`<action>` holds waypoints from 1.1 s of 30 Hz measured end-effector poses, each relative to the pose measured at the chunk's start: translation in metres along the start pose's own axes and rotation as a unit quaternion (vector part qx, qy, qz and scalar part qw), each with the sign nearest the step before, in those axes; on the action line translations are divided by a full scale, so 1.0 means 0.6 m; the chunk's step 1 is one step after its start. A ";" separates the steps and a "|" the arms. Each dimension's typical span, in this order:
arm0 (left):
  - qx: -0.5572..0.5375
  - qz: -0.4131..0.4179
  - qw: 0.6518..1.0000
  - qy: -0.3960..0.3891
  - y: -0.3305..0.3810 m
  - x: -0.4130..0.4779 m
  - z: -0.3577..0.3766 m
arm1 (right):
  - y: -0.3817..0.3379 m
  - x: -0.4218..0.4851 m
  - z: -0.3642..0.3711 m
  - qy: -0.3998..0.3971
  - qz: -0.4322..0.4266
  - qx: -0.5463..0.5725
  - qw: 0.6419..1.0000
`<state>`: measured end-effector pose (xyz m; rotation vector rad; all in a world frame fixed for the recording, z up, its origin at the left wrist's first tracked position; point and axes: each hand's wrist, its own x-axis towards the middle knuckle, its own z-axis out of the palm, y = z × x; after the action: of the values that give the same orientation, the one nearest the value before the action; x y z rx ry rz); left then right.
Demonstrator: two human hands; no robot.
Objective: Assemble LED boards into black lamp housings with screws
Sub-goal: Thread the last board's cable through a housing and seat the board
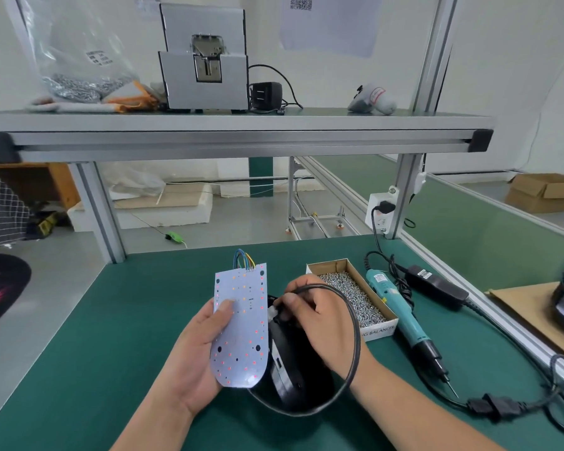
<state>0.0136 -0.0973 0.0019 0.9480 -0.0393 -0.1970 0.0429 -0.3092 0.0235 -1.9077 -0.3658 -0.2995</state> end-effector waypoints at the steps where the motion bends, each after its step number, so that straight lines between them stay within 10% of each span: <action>1: 0.002 0.001 1.000 -0.005 0.000 0.000 0.000 | -0.002 0.001 0.000 -0.005 0.007 0.030 1.000; 20: -0.028 0.027 0.999 -0.017 0.000 -0.003 0.005 | -0.007 -0.014 0.017 0.031 -0.075 -0.128 0.989; 26: 0.017 0.019 0.999 -0.024 0.001 -0.005 0.002 | -0.008 -0.013 -0.007 -0.101 -0.001 -0.156 0.983; 33: 0.058 -0.022 0.997 -0.050 -0.006 -0.008 0.016 | -0.020 -0.001 -0.020 -0.039 0.105 0.010 0.994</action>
<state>0.0073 -0.1058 0.0049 1.0551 -0.1230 -0.2849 0.0373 -0.3166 0.0381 -1.9237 -0.2154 -0.0825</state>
